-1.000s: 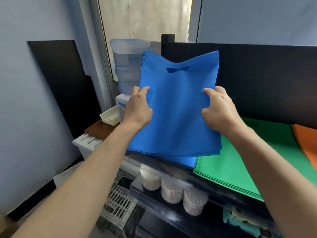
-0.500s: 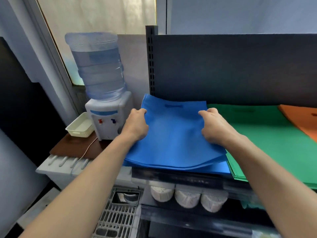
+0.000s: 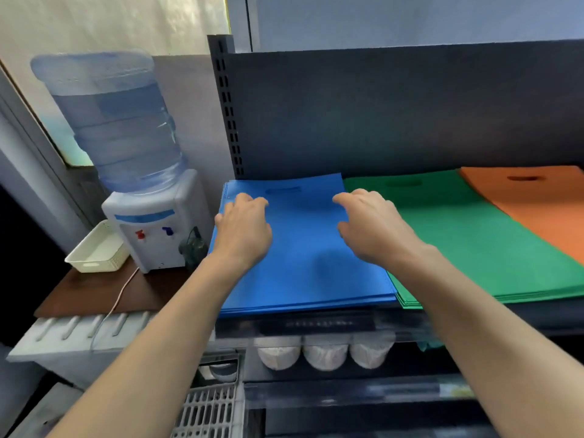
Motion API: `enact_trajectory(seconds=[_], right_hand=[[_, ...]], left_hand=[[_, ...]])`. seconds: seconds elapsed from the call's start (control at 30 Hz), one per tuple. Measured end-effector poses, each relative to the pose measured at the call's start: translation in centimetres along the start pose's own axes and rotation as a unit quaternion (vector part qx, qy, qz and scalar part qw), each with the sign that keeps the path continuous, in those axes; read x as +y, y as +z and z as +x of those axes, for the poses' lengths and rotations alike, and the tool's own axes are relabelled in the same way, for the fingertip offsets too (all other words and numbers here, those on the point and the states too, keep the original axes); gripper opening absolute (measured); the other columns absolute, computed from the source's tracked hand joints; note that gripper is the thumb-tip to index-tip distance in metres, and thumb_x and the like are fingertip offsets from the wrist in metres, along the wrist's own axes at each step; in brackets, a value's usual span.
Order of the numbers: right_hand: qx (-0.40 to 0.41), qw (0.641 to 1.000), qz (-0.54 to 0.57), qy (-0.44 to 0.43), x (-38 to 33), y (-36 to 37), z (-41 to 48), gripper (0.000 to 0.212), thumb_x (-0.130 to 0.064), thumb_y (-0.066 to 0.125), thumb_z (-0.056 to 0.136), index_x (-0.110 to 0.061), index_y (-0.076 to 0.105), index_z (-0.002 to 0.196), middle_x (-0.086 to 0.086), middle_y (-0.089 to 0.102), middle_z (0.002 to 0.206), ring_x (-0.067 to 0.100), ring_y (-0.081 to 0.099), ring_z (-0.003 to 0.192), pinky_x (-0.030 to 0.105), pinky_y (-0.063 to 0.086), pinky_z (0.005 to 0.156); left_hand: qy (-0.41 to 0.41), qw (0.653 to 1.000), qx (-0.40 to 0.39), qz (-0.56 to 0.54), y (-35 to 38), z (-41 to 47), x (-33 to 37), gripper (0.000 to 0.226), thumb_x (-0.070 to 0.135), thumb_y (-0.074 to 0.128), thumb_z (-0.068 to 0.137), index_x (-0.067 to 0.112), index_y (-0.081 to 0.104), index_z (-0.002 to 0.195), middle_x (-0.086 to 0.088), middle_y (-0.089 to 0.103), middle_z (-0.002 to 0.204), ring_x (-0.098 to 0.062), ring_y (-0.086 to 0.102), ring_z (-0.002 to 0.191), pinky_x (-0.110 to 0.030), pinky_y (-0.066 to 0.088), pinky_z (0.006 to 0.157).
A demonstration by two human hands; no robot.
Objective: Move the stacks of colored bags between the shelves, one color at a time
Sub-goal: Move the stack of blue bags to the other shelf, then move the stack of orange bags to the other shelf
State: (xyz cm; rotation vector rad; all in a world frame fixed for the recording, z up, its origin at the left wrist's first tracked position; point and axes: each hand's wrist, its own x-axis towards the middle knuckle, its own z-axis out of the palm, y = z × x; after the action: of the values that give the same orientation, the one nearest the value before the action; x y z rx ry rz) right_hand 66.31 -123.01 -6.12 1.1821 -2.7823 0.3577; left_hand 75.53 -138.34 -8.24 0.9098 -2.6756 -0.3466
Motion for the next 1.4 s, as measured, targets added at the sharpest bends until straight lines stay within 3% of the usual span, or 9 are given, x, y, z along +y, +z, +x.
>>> enact_trajectory(seconds=[0.07,0.17,0.37,0.6,0.83,0.97,1.1,1.4], right_hand=[[0.038,0.999,0.012,-0.015,0.5,-1.0,-0.9,0.032,-0.008,0.044,0.090,-0.007,0.050,0.121,0.010,0.054,0.115,0.032,0.047,0.108,0.041,0.041,0.091],[0.099,0.995,0.014,-0.028,2.5,-3.1,-2.8,0.031,-0.013,0.047,0.091,-0.009,0.052,0.122,0.010,0.057,0.115,0.032,0.048,0.110,0.042,0.040,0.093],[0.204,0.979,0.013,-0.021,9.1,-6.8,-7.7,0.033,-0.012,0.053,0.089,-0.009,0.055,0.123,0.009,0.057,0.122,0.033,0.051,0.111,0.042,0.043,0.090],[0.262,0.963,-0.016,0.064,20.6,-11.3,-15.8,0.033,-0.012,0.058,0.087,-0.008,0.058,0.119,0.011,0.060,0.117,0.035,0.053,0.106,0.046,0.045,0.089],[0.317,0.929,-0.062,0.184,33.2,-15.8,-26.5,0.037,-0.012,0.063,0.084,-0.006,0.059,0.121,0.015,0.065,0.112,0.036,0.058,0.104,0.047,0.047,0.090],[0.332,0.899,-0.091,0.272,39.2,-18.4,-33.2,0.037,-0.014,0.061,0.085,-0.009,0.059,0.122,0.013,0.063,0.118,0.035,0.055,0.109,0.047,0.044,0.095],[0.346,0.864,-0.112,0.349,43.5,-20.0,-38.8,0.036,-0.013,0.062,0.086,-0.008,0.059,0.122,0.013,0.063,0.116,0.035,0.055,0.106,0.046,0.044,0.093],[0.331,0.787,-0.151,0.498,52.6,-21.7,-46.0,0.033,-0.015,0.058,0.090,-0.010,0.058,0.123,0.010,0.061,0.119,0.031,0.052,0.110,0.046,0.041,0.096]], left_hand=[[0.080,0.993,0.042,-0.074,0.0,-0.2,2.2,0.039,0.008,0.047,0.091,0.012,0.050,0.130,-0.007,0.046,0.133,-0.027,0.042,0.122,-0.040,0.032,0.106],[0.191,0.963,0.110,-0.158,-0.3,-1.4,5.8,0.032,0.005,0.050,0.089,0.012,0.060,0.119,-0.005,0.057,0.120,-0.024,0.051,0.112,-0.042,0.039,0.099],[0.309,0.917,0.163,-0.192,-0.3,-4.0,14.0,0.032,0.003,0.048,0.084,0.011,0.065,0.111,-0.003,0.063,0.108,-0.025,0.056,0.097,-0.045,0.045,0.089],[0.413,0.874,0.151,-0.210,1.9,-7.6,29.1,0.031,0.004,0.048,0.086,0.012,0.066,0.110,-0.004,0.064,0.108,-0.028,0.057,0.096,-0.047,0.045,0.086],[0.512,0.804,0.151,-0.262,6.0,-13.1,45.4,0.030,0.002,0.049,0.086,0.012,0.067,0.108,-0.003,0.066,0.105,-0.025,0.057,0.091,-0.033,0.040,0.082],[0.583,0.748,0.132,-0.287,8.0,-17.4,54.6,0.030,0.002,0.049,0.085,0.011,0.068,0.106,-0.006,0.066,0.102,-0.029,0.059,0.089,-0.040,0.045,0.080],[0.637,0.696,0.122,-0.308,9.9,-20.8,61.9,0.029,0.002,0.052,0.081,0.013,0.068,0.103,-0.005,0.067,0.098,-0.029,0.059,0.087,-0.035,0.039,0.076],[0.707,0.607,0.050,-0.360,15.2,-25.4,76.0,0.030,0.000,0.050,0.083,0.009,0.067,0.106,-0.008,0.067,0.099,-0.031,0.060,0.088,-0.040,0.045,0.076]])
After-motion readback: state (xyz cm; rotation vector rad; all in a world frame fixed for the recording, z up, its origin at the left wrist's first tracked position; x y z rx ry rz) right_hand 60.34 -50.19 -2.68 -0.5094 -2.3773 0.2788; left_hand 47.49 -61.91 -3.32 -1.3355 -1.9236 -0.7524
